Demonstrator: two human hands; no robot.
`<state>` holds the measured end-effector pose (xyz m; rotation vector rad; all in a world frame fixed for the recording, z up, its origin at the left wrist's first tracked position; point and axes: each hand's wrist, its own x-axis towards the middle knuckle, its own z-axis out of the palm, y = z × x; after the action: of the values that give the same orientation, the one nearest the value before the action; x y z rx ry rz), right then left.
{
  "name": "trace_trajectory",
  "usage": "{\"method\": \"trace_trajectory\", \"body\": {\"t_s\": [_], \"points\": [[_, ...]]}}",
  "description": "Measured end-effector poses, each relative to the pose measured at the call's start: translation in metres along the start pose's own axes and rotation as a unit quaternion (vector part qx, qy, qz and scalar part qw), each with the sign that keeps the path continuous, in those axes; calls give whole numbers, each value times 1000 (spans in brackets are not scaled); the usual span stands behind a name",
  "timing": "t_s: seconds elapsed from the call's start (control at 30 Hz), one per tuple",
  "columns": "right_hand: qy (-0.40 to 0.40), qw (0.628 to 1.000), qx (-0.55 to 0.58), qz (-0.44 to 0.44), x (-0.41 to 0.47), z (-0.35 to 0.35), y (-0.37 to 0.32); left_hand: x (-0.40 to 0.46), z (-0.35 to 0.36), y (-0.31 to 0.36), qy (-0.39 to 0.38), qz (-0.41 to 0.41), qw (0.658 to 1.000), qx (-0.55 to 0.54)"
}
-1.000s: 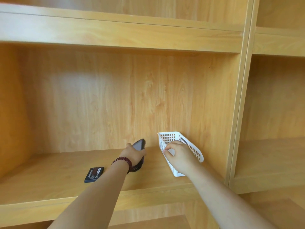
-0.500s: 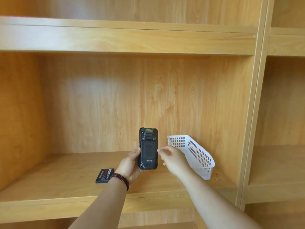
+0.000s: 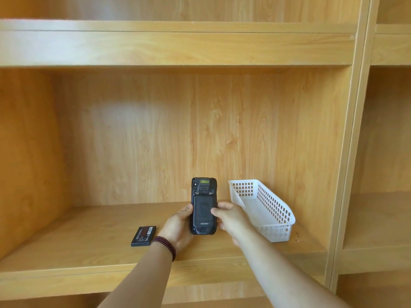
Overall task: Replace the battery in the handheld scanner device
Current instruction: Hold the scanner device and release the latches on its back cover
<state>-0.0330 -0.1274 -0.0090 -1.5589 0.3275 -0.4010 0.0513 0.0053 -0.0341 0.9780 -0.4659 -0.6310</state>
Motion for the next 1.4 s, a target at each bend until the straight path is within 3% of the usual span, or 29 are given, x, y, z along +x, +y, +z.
{"method": "trace_trajectory", "body": {"t_s": [0.37,0.8,0.87,0.97,1.03,1.27,1.4], "points": [[3,1000,-15,-5,7,3,5,16,-9,43,68,66,970,224],[-55,998,40,12,12,11,17,19,-2,43,78,68,949,298],[-54,997,51,18,13,12,20,21,-2,52,77,99,913,389],[-48,997,52,21,14,11,22,22,-4,73,62,135,792,592],[-48,997,53,18,15,11,22,20,-1,84,44,143,731,666],[-56,997,55,4,12,11,22,12,6,96,16,185,655,732],[-61,997,56,-6,8,11,21,6,8,98,-1,215,588,780]]}}
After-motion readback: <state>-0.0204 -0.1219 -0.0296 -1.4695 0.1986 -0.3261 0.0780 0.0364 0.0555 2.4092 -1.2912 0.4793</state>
